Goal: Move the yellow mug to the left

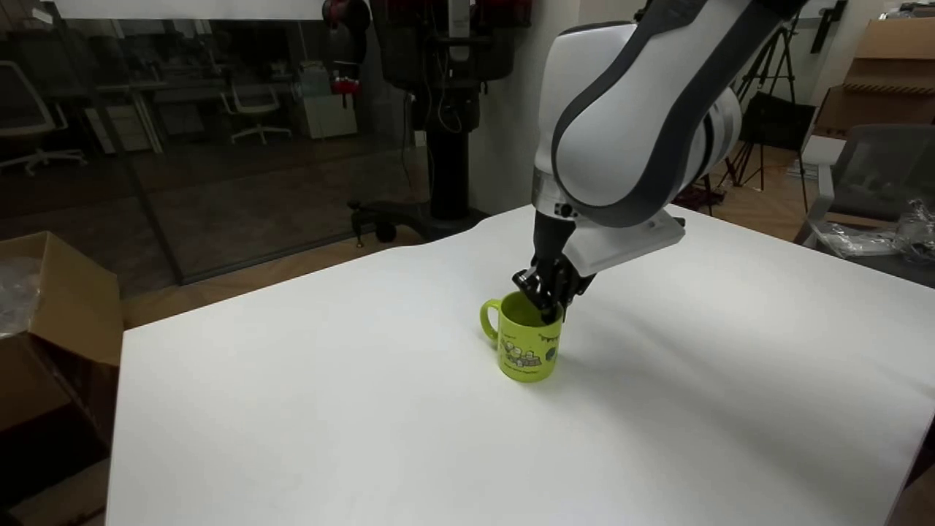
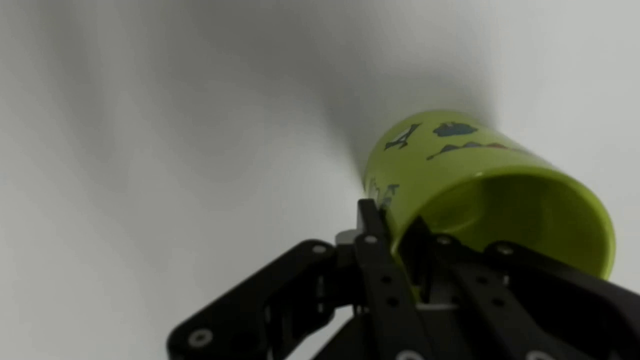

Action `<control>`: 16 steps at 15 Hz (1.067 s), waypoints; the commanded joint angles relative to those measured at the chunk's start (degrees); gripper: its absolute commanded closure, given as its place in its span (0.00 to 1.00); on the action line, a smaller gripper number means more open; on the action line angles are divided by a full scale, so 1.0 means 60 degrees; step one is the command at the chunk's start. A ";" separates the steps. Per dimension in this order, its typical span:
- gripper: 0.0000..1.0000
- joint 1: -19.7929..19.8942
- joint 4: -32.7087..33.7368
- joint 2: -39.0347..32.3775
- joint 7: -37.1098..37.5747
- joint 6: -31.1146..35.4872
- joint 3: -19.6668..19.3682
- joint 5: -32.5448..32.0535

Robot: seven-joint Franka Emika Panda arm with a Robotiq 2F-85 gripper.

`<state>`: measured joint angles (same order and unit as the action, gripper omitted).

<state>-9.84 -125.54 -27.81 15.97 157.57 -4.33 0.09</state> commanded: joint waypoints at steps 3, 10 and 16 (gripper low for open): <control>0.40 0.0101 -0.0532 0.0500 0.0182 0.0170 0.0005 0.0132; 0.00 -0.0216 -0.1026 0.1290 0.0419 0.0560 -0.0496 -0.0437; 0.00 0.0958 -0.0945 0.1530 -0.1770 0.0223 0.0987 0.0843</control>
<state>-4.50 -131.28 -18.65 4.97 159.04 1.24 5.61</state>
